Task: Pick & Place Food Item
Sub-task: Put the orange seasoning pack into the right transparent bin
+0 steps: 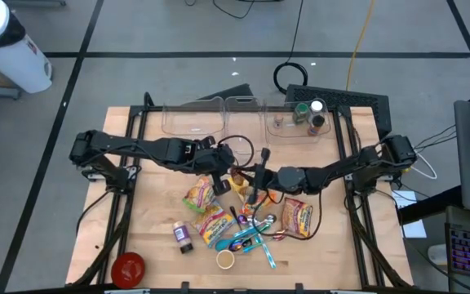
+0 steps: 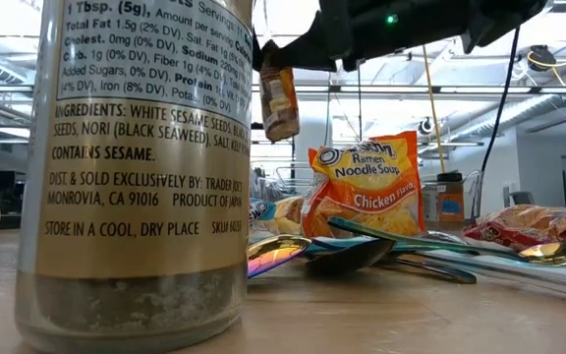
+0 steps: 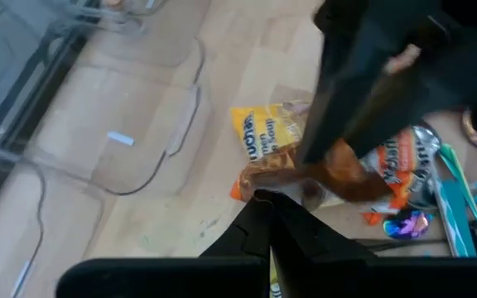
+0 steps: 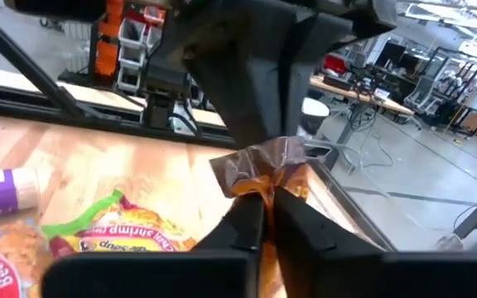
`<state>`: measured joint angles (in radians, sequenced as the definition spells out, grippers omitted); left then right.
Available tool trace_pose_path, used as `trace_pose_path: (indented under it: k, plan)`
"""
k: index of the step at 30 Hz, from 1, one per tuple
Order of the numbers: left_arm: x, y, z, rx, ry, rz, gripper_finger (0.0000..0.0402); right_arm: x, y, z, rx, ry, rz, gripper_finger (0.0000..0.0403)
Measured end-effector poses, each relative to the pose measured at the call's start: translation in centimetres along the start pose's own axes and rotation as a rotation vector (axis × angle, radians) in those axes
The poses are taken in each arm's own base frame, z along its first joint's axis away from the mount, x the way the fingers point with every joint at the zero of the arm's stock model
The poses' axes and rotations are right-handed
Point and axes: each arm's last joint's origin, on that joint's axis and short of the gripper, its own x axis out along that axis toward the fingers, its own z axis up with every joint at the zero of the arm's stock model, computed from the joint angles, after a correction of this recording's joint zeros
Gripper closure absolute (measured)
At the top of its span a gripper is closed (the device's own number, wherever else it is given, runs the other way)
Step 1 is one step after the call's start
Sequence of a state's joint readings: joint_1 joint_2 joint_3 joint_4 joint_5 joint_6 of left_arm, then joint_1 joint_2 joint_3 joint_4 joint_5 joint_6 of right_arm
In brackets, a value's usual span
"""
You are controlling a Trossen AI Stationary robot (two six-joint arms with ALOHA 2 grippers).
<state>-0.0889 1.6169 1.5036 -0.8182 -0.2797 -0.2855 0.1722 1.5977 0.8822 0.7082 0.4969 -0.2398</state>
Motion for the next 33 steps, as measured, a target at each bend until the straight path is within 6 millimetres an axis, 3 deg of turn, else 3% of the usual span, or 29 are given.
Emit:
trace_pose_path:
  k: [7, 11, 17, 21, 25, 33]
  plan:
    - [-0.5, -0.7, 0.0, 0.102, -0.004, -0.088, 0.0380, -2.2, -1.3, 1.6, 0.026, 0.056, 0.048, 0.0402]
    - [-2.1, -1.5, 0.3, 0.148, -0.112, -0.130, 0.0377, -4.4, -2.7, 2.0, 0.062, 0.041, 0.036, 0.0402]
    - [-5.0, -2.2, 0.1, 0.236, -0.317, -0.199, 0.0390, -8.5, -5.8, 1.0, 0.129, -0.010, -0.013, 0.0402]
    - [-6.1, -1.5, -1.7, 0.246, -0.429, -0.222, 0.0398, -10.9, -8.7, -0.1, 0.166, -0.061, -0.143, 0.0403]
    - [-6.6, 0.4, -4.9, 0.201, -0.543, -0.210, 0.0386, -12.2, -11.3, -1.0, 0.159, -0.090, -0.267, 0.0403]
    - [-6.3, 3.8, -11.1, 0.141, -0.877, -0.181, 0.0367, -10.7, -16.6, -4.1, 0.064, 0.032, -0.405, 0.0403]
